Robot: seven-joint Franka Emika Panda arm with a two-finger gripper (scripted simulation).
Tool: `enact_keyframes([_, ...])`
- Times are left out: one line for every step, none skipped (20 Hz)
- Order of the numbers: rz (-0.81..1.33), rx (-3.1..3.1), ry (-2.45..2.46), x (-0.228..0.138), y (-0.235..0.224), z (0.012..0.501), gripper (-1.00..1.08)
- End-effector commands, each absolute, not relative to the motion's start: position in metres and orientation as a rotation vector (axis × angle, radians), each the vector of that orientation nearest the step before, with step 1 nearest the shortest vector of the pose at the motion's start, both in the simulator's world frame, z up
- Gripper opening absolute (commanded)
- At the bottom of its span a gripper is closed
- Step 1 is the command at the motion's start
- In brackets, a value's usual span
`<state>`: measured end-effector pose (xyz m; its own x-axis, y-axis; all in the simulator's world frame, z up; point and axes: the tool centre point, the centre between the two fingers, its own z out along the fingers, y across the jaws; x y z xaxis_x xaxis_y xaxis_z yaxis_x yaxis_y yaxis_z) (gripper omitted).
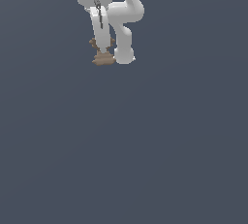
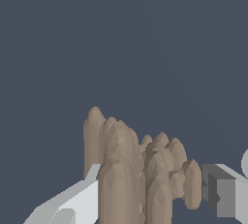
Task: Pick up the object and move it to a goal position.
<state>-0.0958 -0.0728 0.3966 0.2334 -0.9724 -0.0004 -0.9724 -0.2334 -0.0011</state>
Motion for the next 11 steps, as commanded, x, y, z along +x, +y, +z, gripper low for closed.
enact_keyframes([0.0, -2.468, 1.944, -0.1003, -0.0767, 0.4069, -1.0])
enact_keyframes([0.0, -2.468, 1.944, -0.1013, -0.0778, 0.4098, -1.0])
enact_keyframes([0.0, -2.468, 1.944, -0.1021, -0.0788, 0.4121, -1.0])
enact_keyframes([0.0, -2.469, 1.943, -0.1027, -0.0791, 0.414, -1.0])
enact_keyframes([0.0, -2.469, 1.943, -0.103, -0.0796, 0.4153, -1.0])
enact_keyframes([0.0, -2.469, 1.943, -0.1031, -0.0799, 0.416, -1.0])
enact_keyframes([0.0, -2.469, 1.943, -0.1029, -0.08, 0.4161, -1.0])
enact_keyframes([0.0, -2.469, 1.943, -0.1025, -0.0797, 0.4158, -1.0])
enact_keyframes([0.0, -2.469, 1.943, -0.1019, -0.0793, 0.4149, -1.0])
enact_keyframes([0.0, -2.469, 1.943, -0.1014, -0.0791, 0.4142, -1.0])
enact_keyframes([0.0, -2.469, 1.943, -0.1012, -0.079, 0.4139, -1.0])
